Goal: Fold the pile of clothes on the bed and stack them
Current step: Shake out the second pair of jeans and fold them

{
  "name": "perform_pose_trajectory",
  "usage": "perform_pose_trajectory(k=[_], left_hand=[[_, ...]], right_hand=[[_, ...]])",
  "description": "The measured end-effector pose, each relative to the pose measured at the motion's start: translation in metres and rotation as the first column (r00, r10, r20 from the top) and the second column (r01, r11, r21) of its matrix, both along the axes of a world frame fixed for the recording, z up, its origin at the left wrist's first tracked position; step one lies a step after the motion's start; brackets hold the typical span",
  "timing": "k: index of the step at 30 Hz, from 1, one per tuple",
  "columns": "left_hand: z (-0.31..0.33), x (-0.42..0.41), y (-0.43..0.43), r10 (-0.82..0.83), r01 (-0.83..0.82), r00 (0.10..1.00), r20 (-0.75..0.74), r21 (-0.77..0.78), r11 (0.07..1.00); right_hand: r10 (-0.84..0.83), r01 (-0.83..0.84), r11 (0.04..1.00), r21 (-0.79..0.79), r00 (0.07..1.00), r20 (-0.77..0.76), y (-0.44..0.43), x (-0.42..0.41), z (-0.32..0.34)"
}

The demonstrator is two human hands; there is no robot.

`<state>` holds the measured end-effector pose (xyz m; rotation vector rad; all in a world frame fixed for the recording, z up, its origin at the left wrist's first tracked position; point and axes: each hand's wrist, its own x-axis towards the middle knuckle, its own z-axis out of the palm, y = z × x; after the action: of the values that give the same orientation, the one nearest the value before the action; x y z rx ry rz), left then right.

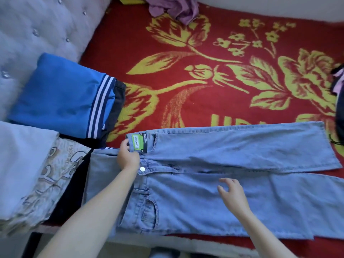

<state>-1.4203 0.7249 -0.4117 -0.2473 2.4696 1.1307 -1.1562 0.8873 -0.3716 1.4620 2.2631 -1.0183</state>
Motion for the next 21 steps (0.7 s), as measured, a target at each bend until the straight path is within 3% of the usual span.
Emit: perform_pose_trajectory(k=[3, 6, 10, 14, 18, 21], left_hand=[[-0.01, -0.026, -0.021, -0.109, 0.105, 0.992, -0.062, -0.064, 0.992], [-0.017, -0.028, -0.025, -0.152, 0.149, 0.988, 0.0, -0.211, 0.966], [-0.02, -0.038, -0.006, -0.23, 0.275, 0.961, 0.153, -0.45, 0.85], [-0.031, -0.062, 0.001, -0.079, 0.184, 0.954, 0.289, -0.358, 0.915], [-0.027, -0.074, 0.009, 0.123, -0.095, 0.927, 0.355, -0.096, 0.991], [-0.005, -0.072, 0.014, 0.098, -0.146, 0.925, 0.368, 0.105, 0.984]], right_hand=[[-0.042, 0.042, 0.999, 0.009, 0.999, -0.008, -0.004, 0.005, -0.001], [-0.067, 0.067, 0.998, -0.002, 0.997, 0.025, -0.009, 0.012, -0.002], [-0.089, 0.089, 0.996, 0.001, 0.996, 0.031, -0.008, 0.022, 0.001], [-0.121, 0.121, 0.993, 0.005, 0.992, 0.038, -0.005, 0.033, 0.002], [-0.11, 0.111, 0.994, -0.008, 0.991, 0.071, -0.009, 0.039, 0.003], [-0.096, 0.099, 0.994, -0.038, 0.993, 0.074, -0.011, 0.041, 0.005]])
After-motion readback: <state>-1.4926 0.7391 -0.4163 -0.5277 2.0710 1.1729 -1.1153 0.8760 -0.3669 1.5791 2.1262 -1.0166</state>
